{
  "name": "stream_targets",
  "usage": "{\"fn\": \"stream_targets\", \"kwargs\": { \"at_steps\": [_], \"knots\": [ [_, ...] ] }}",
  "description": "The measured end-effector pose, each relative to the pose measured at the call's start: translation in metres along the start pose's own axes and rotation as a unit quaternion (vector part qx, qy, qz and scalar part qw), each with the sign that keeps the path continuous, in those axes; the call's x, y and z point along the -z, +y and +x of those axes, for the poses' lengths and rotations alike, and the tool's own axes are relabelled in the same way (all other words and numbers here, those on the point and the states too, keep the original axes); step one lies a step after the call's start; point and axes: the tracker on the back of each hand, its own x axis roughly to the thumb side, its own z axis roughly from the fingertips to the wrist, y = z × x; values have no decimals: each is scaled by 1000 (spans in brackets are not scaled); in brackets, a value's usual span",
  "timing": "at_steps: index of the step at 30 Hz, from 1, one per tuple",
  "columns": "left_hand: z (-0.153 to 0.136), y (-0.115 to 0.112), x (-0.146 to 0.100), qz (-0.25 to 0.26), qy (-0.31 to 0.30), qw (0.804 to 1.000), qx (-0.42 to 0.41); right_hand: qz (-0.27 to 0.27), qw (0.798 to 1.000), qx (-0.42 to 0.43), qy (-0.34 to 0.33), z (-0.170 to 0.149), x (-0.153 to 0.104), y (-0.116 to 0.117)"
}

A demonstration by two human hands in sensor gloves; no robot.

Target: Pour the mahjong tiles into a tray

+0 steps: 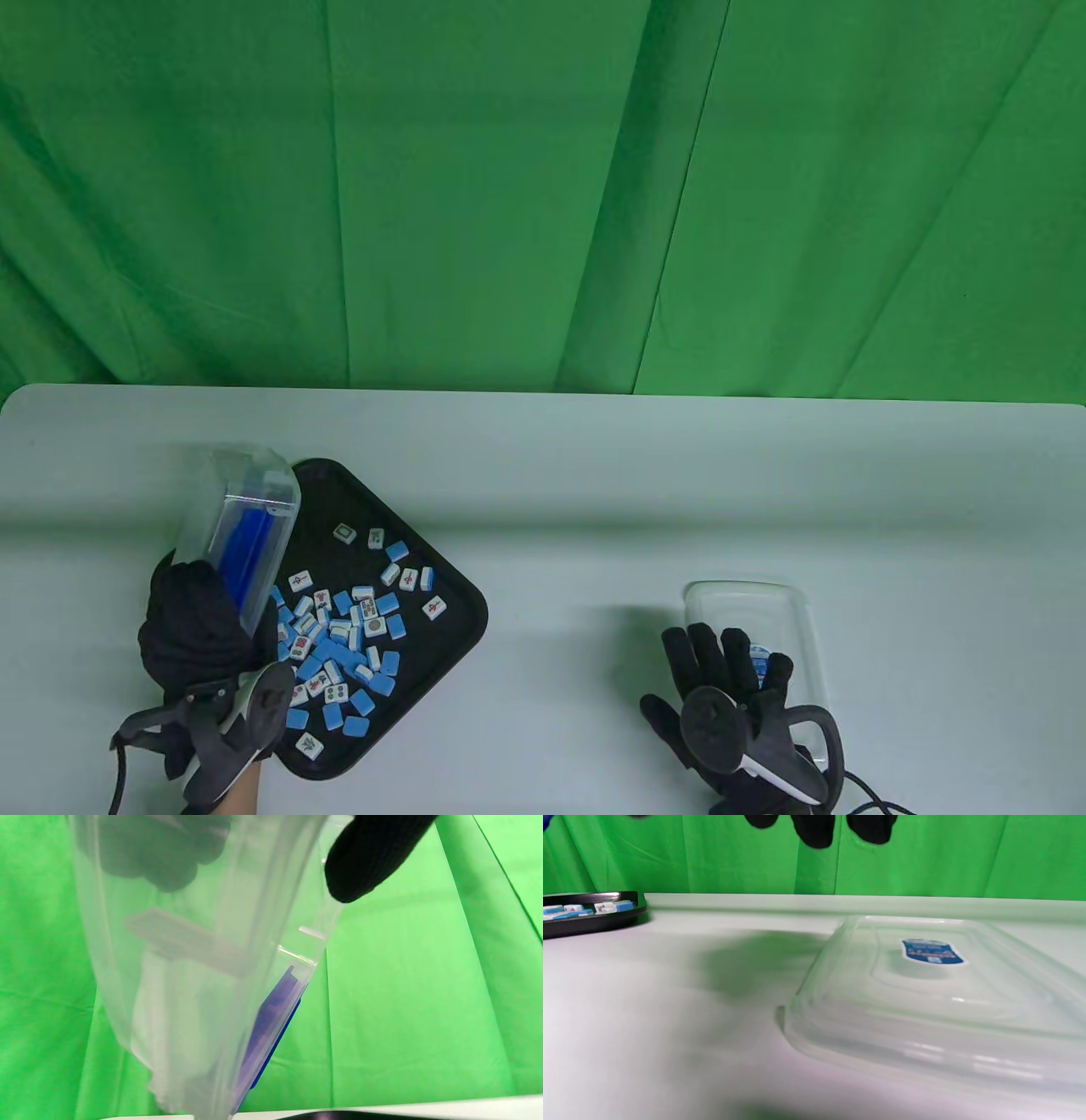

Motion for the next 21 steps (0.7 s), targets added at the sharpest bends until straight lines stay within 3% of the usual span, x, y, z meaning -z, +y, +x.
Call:
{"fn": "stream_targets", "kwargs": {
  "at_steps": [4, 6, 8, 12, 13, 17, 21],
  "knots": [
    [-1, 8, 1, -9, 39, 989, -145, -18, 1000, 9, 1, -1, -1, -2],
    [-4, 8, 2, -30, 74, 961, -264, -29, 999, 21, 0, -2, -1, -3],
    [-5, 8, 2, -64, 98, 920, -373, -39, 998, 45, -3, -3, -2, -3],
    [8, 5, 2, -127, 88, 851, -502, -53, 992, 111, -13, -4, -2, -5],
    [15, 5, 2, -141, 77, 837, -522, -55, 990, 129, -15, -5, -2, -5],
    [51, 8, 1, -192, 23, 826, -530, -62, 974, 214, -31, -7, -3, -7],
    [95, 10, -4, -262, -26, 781, -567, -49, 946, 318, -45, -12, -1, -7]
  ]
}}
